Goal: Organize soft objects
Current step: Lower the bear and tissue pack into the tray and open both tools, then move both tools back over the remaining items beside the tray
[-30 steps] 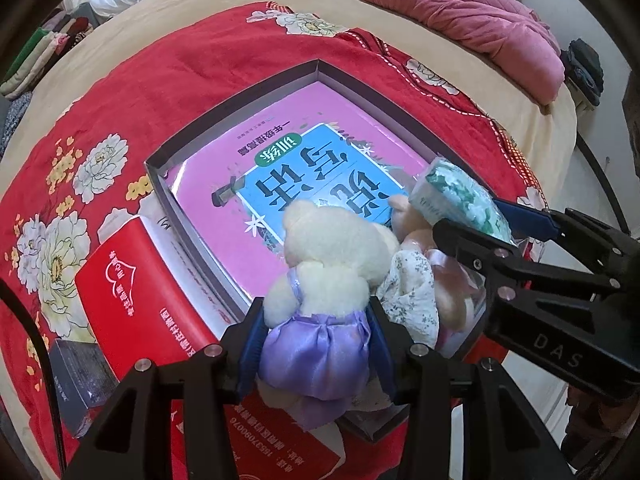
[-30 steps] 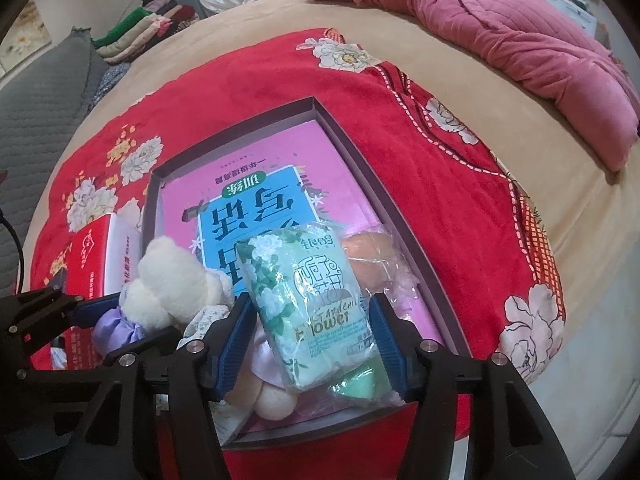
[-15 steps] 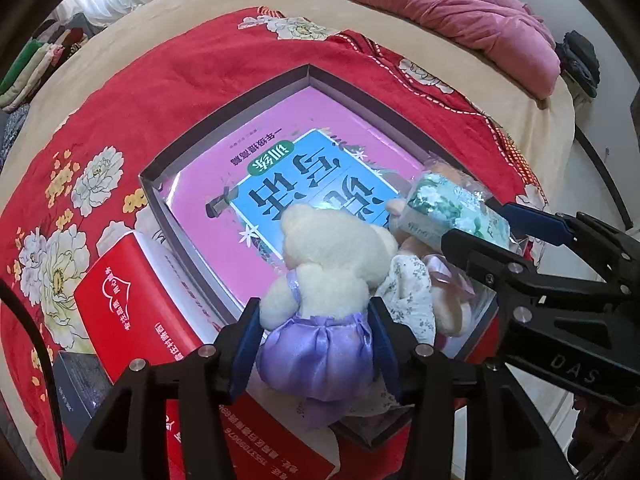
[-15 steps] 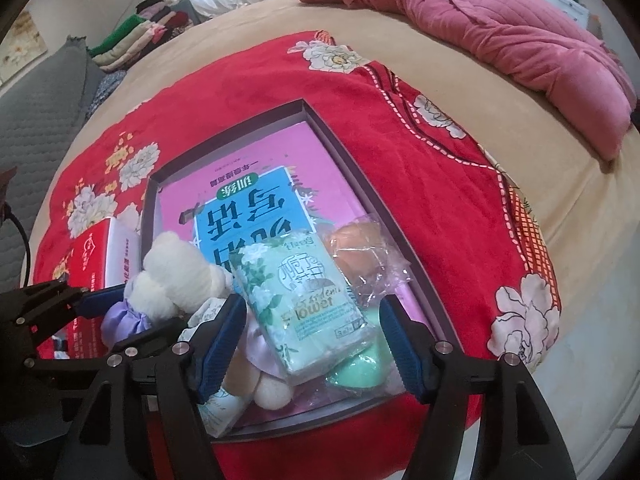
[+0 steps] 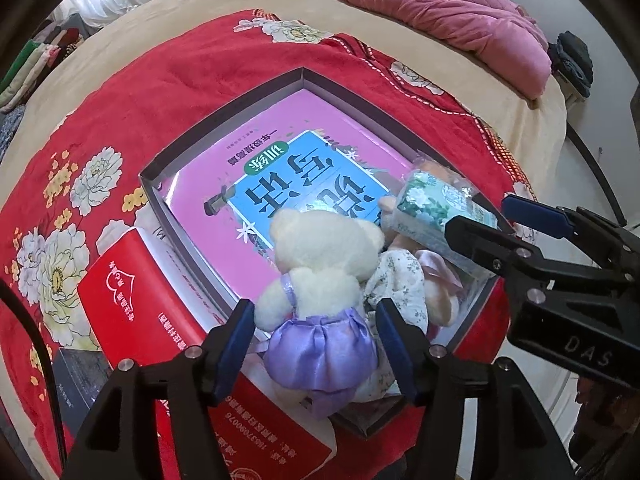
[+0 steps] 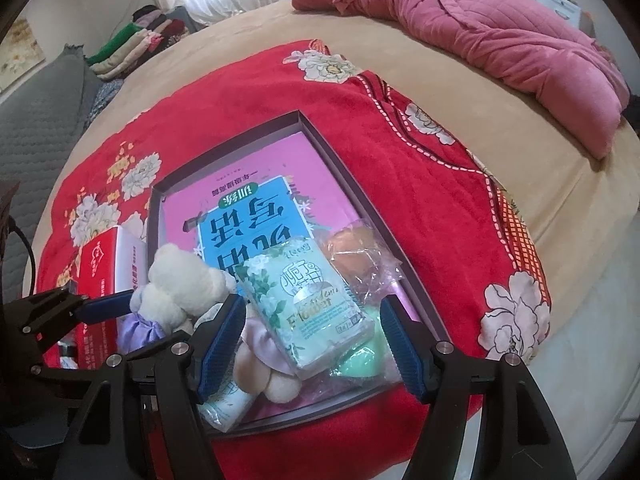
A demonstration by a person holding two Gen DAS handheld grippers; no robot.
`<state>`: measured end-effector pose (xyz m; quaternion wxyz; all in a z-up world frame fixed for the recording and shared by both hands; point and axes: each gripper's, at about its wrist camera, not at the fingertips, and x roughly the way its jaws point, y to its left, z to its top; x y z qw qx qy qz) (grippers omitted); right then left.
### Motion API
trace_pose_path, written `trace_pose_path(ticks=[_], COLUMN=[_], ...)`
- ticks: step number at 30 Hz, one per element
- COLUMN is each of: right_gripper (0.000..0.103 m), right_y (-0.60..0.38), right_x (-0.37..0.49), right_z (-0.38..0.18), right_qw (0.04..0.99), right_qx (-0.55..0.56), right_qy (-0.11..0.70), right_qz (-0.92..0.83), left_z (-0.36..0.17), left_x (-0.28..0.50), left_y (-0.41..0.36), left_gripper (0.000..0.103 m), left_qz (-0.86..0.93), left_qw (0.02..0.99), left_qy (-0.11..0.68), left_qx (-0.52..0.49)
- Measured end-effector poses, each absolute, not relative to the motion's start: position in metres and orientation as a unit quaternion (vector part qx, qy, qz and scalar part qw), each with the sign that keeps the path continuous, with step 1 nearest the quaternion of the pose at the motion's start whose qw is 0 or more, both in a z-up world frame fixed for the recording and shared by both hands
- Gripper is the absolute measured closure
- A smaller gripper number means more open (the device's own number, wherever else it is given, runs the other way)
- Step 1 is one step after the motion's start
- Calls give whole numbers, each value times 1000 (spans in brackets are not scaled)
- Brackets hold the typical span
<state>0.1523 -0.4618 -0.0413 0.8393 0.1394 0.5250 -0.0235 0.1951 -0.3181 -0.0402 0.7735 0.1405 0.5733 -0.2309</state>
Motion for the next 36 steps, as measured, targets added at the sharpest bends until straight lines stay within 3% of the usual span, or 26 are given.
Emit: trace_pose_path(ticks=[19,23,36], right_gripper=[31,29,28], right_y=[-466,-465,-463], right_x=[141,136,123], right_z=[-35,-30,-8], right_qw=[838,841,850], right_qx=[135,131,121], right_qy=[526,522,507], right_qz=[-54,-56,-79], left_z=[-22,-17,7], left_x=[188,181,164], left_y=[-310,-309,-292], left_gripper=[34,22,20], left_qz=[-232,-231,-225], left_qw=[780,785,800], left_qy=[565,560,544], left_qx=[132,132,118])
